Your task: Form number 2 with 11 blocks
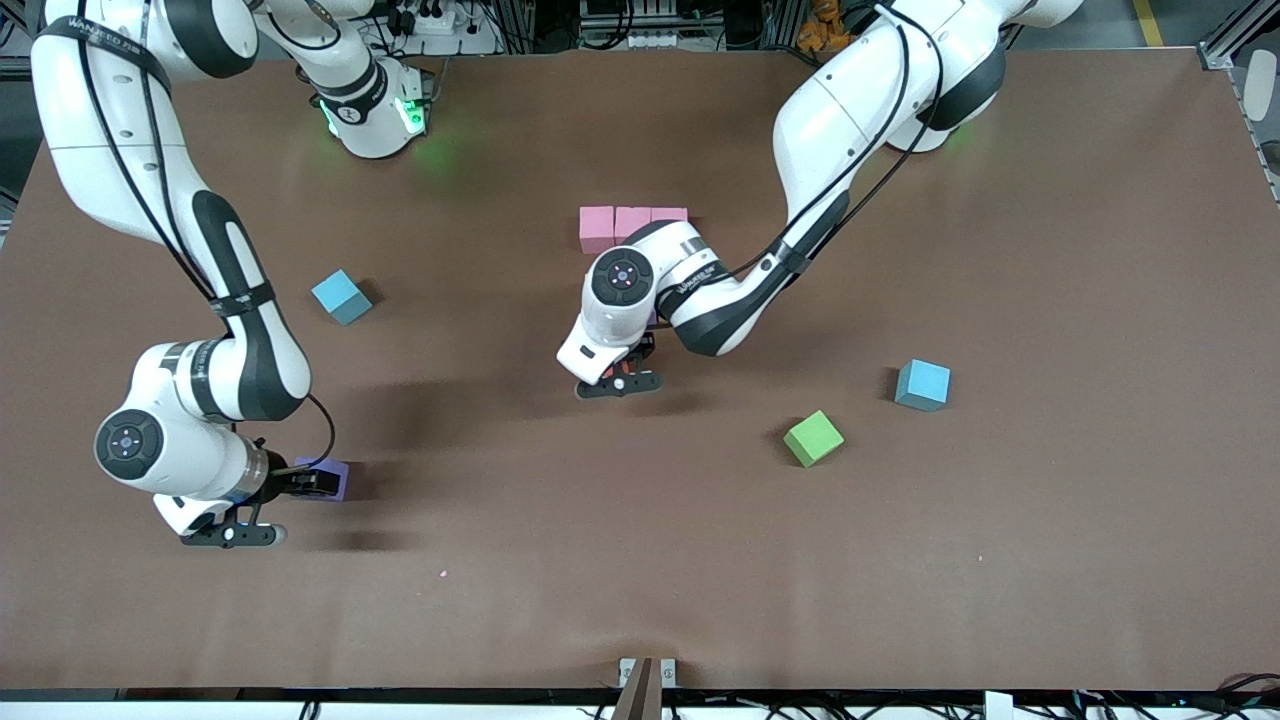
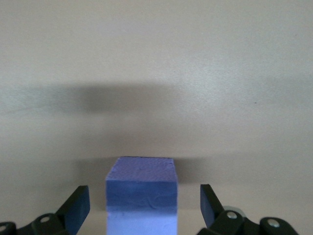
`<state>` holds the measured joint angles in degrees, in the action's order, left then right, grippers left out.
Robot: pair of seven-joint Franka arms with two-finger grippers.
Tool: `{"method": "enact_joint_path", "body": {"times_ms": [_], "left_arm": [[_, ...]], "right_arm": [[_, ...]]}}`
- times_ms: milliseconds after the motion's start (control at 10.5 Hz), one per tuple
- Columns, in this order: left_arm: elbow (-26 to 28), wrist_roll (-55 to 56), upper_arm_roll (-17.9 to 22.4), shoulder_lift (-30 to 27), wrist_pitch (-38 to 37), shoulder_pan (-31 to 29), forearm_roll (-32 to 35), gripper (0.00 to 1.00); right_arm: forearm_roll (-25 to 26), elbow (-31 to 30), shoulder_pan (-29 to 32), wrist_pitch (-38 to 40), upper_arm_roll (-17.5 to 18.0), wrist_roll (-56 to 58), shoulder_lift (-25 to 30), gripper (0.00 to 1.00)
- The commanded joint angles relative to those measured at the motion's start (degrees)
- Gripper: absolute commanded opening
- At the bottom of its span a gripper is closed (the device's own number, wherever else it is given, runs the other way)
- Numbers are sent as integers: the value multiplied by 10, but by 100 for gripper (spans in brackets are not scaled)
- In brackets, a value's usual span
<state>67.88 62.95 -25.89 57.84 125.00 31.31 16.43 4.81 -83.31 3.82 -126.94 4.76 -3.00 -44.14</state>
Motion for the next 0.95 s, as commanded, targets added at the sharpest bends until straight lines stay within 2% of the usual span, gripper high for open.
{"method": "enact_joint_path", "body": {"times_ms": [0,858], "left_arm": [[-13,-30,6,1,-20,8,-13,66],[-14,-76,10,3,-14,8,-14,66]], "right_arm": [[1,17,10,1,12,2,-16,100],[-1,-10,12,-12,12,1,-31,99]]}}
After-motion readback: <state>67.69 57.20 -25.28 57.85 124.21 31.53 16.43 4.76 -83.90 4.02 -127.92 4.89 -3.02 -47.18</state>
